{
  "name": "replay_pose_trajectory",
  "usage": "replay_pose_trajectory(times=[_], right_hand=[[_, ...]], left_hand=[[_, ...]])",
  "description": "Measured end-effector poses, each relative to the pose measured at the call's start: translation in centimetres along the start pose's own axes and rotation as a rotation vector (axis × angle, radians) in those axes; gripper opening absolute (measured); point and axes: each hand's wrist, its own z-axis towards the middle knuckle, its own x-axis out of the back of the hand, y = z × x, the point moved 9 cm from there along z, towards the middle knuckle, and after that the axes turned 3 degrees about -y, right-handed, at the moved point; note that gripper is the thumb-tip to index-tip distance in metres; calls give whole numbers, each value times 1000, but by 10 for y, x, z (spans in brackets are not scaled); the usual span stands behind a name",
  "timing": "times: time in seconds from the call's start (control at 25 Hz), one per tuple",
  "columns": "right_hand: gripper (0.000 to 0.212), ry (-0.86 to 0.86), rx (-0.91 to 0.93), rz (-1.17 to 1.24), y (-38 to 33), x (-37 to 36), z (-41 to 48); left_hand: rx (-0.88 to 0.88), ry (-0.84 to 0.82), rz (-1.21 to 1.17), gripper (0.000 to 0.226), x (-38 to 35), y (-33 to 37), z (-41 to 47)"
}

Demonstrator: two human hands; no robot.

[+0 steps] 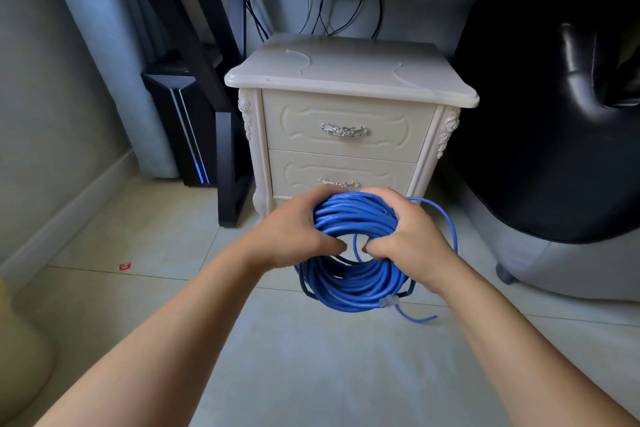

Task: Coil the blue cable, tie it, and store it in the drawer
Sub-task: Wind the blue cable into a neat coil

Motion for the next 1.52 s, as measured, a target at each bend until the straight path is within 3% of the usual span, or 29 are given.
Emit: replay_pose_trajectory(times=[0.16, 0.28, 0.44, 0.68, 0.8, 0.92, 1.04, 1.16, 1.36, 1.52], right_hand=[[58, 24, 13, 84, -3, 10, 4], [43, -57, -73, 340, 2, 12, 4], [65, -54, -196, 415, 18, 6, 2], [69, -143, -124, 694, 0, -20, -1], [72, 39, -122, 567, 8, -16, 1], [59, 258, -111, 438, 16, 0, 1], [50, 395, -85, 402, 20, 18, -1], [52, 401, -61, 366, 16, 30, -1], [64, 245, -7, 148, 3, 27, -1], [69, 102, 51, -102, -4, 15, 0]], left_hand=[[18, 142, -170, 50, 8, 1, 2], [44, 209, -344, 49, 14, -4, 2], [142, 299, -622, 31, 23, -19, 1], [260, 523, -957, 18, 18, -42, -4], [242, 566, -989, 16, 9, -38, -7], [205, 496, -1022, 16, -7, -34, -6], [259, 317, -935, 28, -21, -36, -2], [276, 181, -688, 55, -15, -33, 2], [93, 157, -398, 79, 15, -13, 8], [22, -25, -86, 81, 7, -2, 7]])
